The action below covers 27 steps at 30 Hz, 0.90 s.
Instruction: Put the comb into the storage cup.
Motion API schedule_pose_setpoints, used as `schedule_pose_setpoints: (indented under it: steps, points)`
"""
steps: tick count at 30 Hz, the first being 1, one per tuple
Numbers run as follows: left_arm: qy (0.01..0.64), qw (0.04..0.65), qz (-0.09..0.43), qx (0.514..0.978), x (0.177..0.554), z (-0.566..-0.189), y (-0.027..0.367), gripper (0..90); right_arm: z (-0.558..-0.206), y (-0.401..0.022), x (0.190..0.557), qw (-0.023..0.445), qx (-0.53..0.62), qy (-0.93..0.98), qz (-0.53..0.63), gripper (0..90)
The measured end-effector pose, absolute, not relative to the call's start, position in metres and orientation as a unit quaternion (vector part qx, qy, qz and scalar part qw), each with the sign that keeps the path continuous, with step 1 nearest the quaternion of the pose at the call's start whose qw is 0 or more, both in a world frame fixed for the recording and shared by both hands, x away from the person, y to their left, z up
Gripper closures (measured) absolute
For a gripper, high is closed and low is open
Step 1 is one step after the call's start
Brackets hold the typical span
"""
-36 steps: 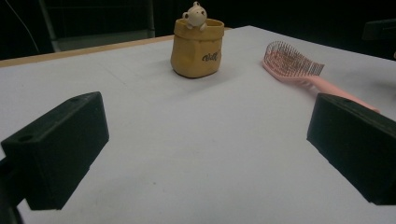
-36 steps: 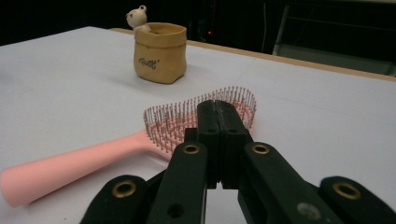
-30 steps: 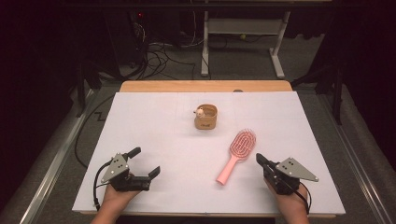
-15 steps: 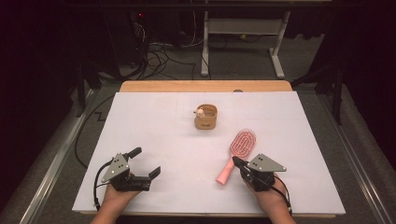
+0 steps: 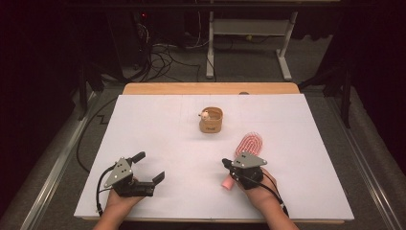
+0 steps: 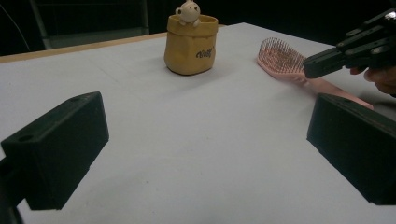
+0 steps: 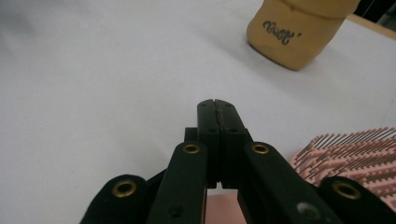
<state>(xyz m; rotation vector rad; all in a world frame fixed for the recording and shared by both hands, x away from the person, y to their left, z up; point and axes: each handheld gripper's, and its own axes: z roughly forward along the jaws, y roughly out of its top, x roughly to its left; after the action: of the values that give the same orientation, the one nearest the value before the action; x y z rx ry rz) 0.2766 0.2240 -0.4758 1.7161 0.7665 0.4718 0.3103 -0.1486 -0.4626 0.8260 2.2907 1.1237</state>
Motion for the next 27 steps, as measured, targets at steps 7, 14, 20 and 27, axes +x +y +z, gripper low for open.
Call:
schedule_pose_setpoints:
  steps: [7, 14, 20, 27]
  points:
    - [0.327, 0.568, 0.200, 0.729, 0.276, -0.476, 0.224, 0.0, -0.467, -0.150, 0.312, 0.205, 0.302, 0.846, 0.389, 90.0]
    - [0.327, 0.570, 0.199, 0.727, 0.276, -0.475, 0.224, 0.0, -0.471, -0.152, 0.309, 0.189, 0.304, 0.856, 0.373, 90.0]
    - [0.329, 0.572, 0.198, 0.725, 0.275, -0.475, 0.226, 0.0, -0.467, -0.152, 0.307, 0.179, 0.295, 0.868, 0.357, 90.0]
    - [0.331, 0.576, 0.197, 0.721, 0.275, -0.474, 0.228, 0.0, -0.461, -0.165, 0.299, 0.162, 0.287, 0.872, 0.362, 90.0]
